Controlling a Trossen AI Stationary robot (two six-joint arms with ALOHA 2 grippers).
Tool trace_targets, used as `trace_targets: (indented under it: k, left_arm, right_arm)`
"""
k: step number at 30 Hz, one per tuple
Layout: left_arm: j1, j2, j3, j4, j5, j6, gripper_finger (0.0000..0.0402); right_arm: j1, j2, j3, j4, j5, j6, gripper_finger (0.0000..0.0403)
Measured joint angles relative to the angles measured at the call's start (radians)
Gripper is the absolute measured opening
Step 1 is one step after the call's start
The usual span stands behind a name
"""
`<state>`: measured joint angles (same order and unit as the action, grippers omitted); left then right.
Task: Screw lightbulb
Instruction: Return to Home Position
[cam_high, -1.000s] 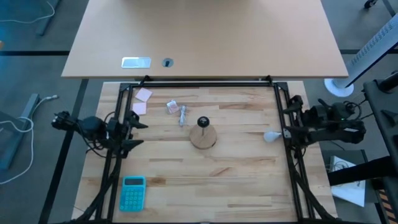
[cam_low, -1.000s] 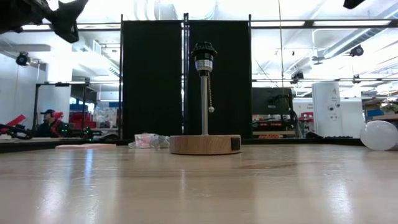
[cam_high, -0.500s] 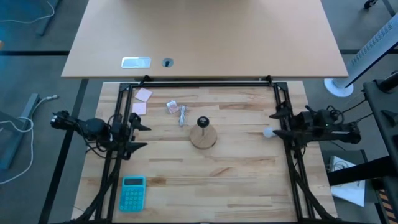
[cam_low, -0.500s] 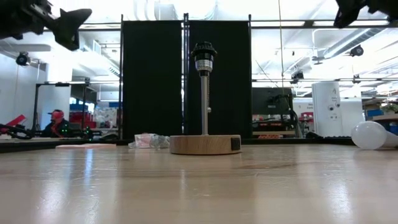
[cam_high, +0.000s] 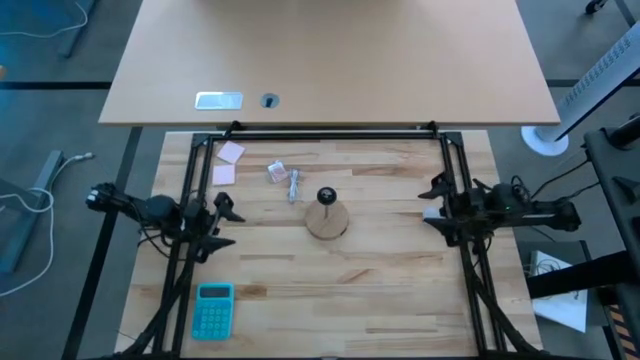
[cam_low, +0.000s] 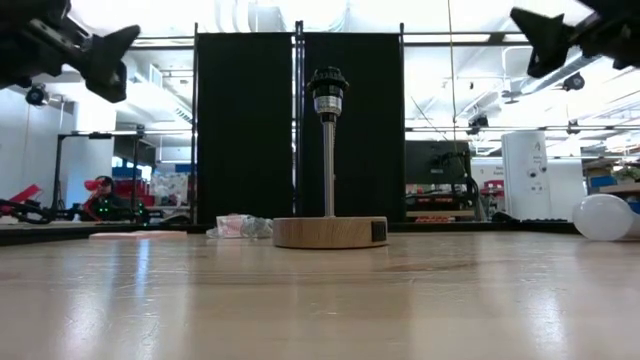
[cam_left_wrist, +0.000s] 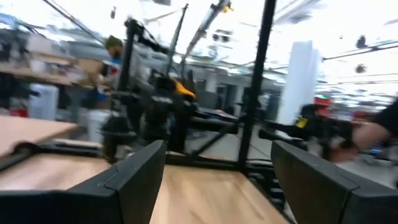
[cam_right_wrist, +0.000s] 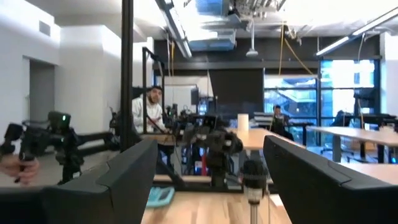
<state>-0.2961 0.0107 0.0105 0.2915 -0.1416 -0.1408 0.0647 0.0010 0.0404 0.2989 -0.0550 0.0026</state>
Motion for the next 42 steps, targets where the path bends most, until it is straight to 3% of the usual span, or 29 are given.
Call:
trace_targets:
  k: [3, 9, 12, 19, 26, 33, 36, 40, 42]
  left_arm:
    - [0.045, 0.028, 0.000, 0.060, 0.013, 0.022, 0.0284]
    - [0.130, 0.084, -0.001, 0.134, 0.158, 0.013, 0.0284]
    - [0.164, 0.118, -0.001, 0.196, 0.161, 0.000, 0.0284]
    - [0.248, 0.212, -0.001, 0.330, 0.216, 0.057, 0.0284]
    - [0.323, 0.276, -0.002, 0.302, 0.239, 0.050, 0.0284]
    - [0.325, 0.336, -0.002, 0.260, 0.239, 0.127, 0.0284]
    - [0.324, 0.346, -0.002, 0.263, 0.248, 0.167, 0.0284]
    - [0.324, 0.343, -0.002, 0.266, 0.317, 0.177, 0.0284]
    - [0.323, 0.345, -0.002, 0.243, 0.387, 0.080, 0.0284]
  right_arm:
    - [0.000, 0.001, -0.028, -0.002, 0.001, 0.004, 0.0278]
    - [0.000, 0.000, -0.032, -0.034, -0.003, -0.076, 0.0272]
    - [0.000, 0.001, -0.032, -0.039, -0.004, -0.081, 0.0273]
    - [0.001, 0.001, -0.032, -0.046, -0.109, -0.032, 0.0285]
    - [0.001, 0.005, -0.032, -0.074, -0.104, -0.017, 0.0290]
    - [0.001, 0.009, -0.031, -0.236, -0.104, 0.174, 0.0278]
    - [0.001, 0.010, -0.031, -0.271, -0.100, 0.184, 0.0275]
    - [0.001, 0.009, -0.031, -0.269, -0.101, 0.152, 0.0273]
    - [0.001, 0.007, -0.031, -0.267, -0.101, 0.146, 0.0274]
